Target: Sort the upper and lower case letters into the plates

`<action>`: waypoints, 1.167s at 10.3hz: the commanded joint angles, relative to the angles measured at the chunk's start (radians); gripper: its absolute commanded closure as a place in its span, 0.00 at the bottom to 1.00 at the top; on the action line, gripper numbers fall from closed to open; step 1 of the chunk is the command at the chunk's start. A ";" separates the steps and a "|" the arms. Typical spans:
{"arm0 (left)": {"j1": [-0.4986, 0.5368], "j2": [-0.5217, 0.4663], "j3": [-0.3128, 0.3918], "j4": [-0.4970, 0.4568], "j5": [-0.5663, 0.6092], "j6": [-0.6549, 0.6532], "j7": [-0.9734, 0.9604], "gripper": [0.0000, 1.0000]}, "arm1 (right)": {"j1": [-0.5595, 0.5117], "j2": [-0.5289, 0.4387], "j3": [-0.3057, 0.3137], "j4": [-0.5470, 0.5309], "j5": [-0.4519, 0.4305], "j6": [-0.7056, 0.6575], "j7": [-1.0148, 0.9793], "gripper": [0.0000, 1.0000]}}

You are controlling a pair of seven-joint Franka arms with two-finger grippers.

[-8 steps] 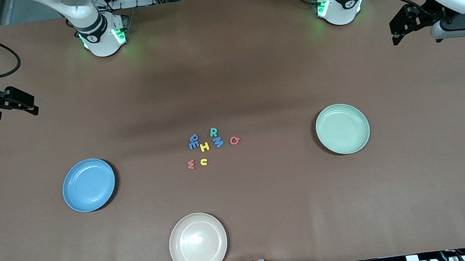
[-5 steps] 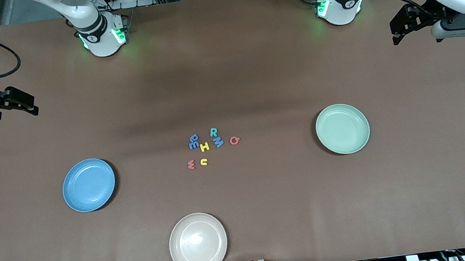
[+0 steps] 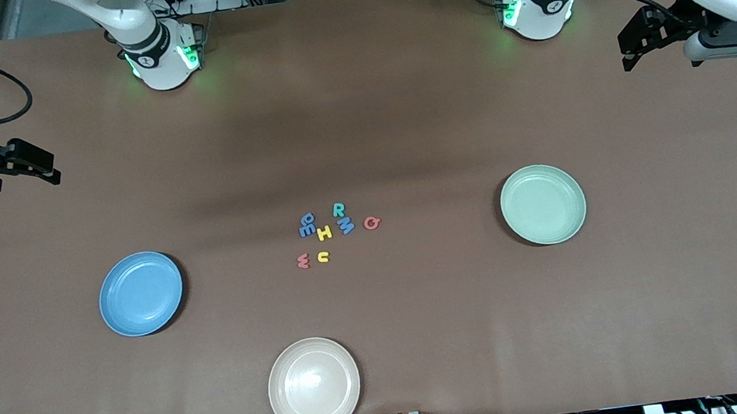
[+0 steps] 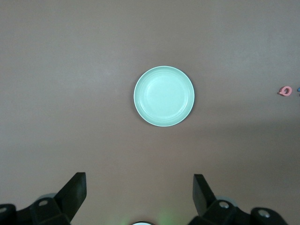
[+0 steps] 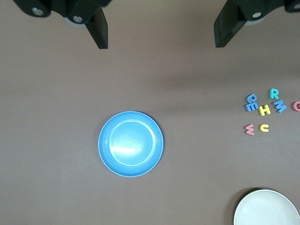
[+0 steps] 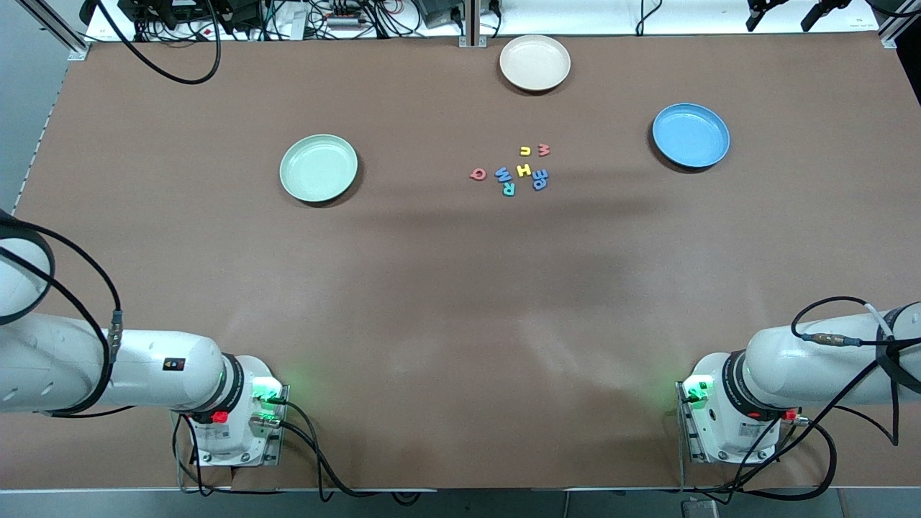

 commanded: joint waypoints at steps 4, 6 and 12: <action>-0.075 0.126 -0.097 0.029 0.020 0.012 -0.044 0.00 | 0.008 0.025 0.000 0.000 0.001 -0.003 0.002 0.00; -0.132 0.252 -0.121 0.059 0.020 0.057 -0.058 0.00 | 0.012 0.099 0.001 -0.004 0.003 -0.007 0.002 0.00; -0.419 0.587 -0.118 0.087 0.143 0.424 -0.383 0.00 | 0.135 0.252 0.001 0.004 0.003 0.058 -0.009 0.00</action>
